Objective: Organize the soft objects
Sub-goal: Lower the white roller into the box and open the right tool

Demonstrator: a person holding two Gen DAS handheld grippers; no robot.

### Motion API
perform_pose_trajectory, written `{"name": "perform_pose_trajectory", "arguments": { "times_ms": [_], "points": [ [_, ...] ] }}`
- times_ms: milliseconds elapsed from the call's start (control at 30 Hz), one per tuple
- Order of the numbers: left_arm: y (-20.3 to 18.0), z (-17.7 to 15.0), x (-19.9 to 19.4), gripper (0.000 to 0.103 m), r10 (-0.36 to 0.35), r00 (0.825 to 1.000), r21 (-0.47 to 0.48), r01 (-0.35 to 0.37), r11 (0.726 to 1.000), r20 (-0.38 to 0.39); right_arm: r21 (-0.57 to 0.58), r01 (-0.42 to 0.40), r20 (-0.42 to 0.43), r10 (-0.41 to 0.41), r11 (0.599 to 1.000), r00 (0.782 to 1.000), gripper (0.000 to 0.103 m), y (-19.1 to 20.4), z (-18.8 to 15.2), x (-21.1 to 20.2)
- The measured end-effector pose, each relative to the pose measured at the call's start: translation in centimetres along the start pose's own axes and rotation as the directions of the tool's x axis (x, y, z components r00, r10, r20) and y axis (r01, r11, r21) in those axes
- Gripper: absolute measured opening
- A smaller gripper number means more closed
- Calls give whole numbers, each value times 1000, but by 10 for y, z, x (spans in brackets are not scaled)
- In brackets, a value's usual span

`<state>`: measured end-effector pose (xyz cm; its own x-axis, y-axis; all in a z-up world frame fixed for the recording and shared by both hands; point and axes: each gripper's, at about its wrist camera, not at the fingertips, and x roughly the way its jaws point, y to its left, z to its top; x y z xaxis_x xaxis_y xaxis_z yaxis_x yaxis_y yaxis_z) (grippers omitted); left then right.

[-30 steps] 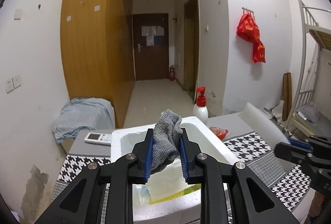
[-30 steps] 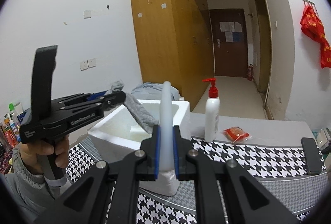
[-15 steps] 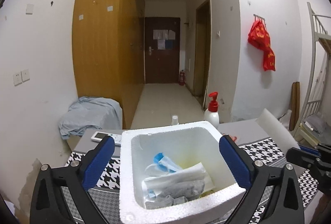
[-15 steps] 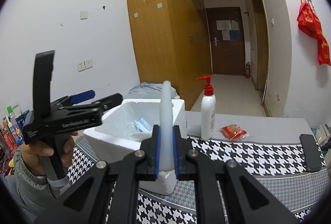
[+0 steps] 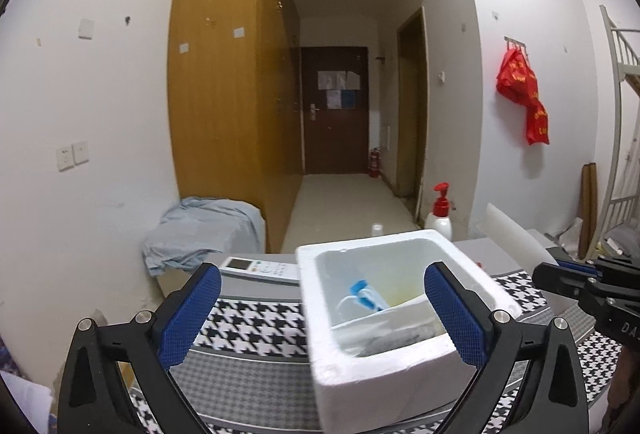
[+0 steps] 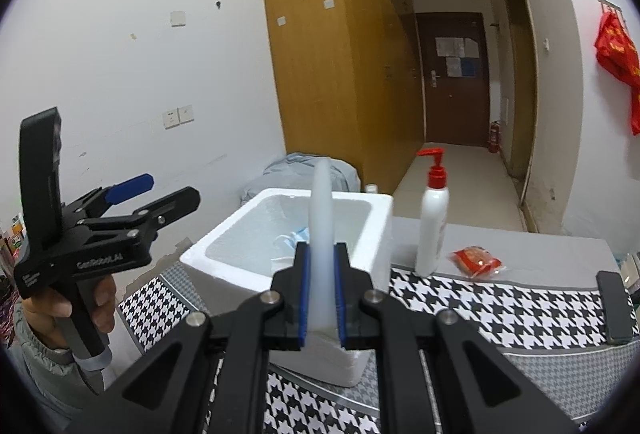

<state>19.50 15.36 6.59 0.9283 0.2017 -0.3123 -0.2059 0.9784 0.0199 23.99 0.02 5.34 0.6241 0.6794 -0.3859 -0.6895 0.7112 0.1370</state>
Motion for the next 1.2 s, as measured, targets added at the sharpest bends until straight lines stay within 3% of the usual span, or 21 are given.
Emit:
{"name": "perform_pose_trajectory", "arguments": {
  "times_ms": [200, 467, 733, 1200],
  "points": [
    [15, -5, -8, 102, 73, 997, 7, -73, 997, 9, -17, -27, -11, 26, 1000, 1000, 14, 13, 4, 14],
    [33, -12, -16, 102, 104, 995, -11, -104, 995, 10, -42, -60, -29, 59, 997, 998, 14, 27, 10, 30],
    [49, -18, -22, 102, 117, 993, -21, -117, 993, 4, -67, -82, -44, 79, 994, 996, 14, 41, 17, 45],
    [56, -22, -21, 102, 100, 995, -39, -101, 994, -3, -61, -40, -84, 35, 997, 996, 14, 39, 21, 71]
  ]
}}
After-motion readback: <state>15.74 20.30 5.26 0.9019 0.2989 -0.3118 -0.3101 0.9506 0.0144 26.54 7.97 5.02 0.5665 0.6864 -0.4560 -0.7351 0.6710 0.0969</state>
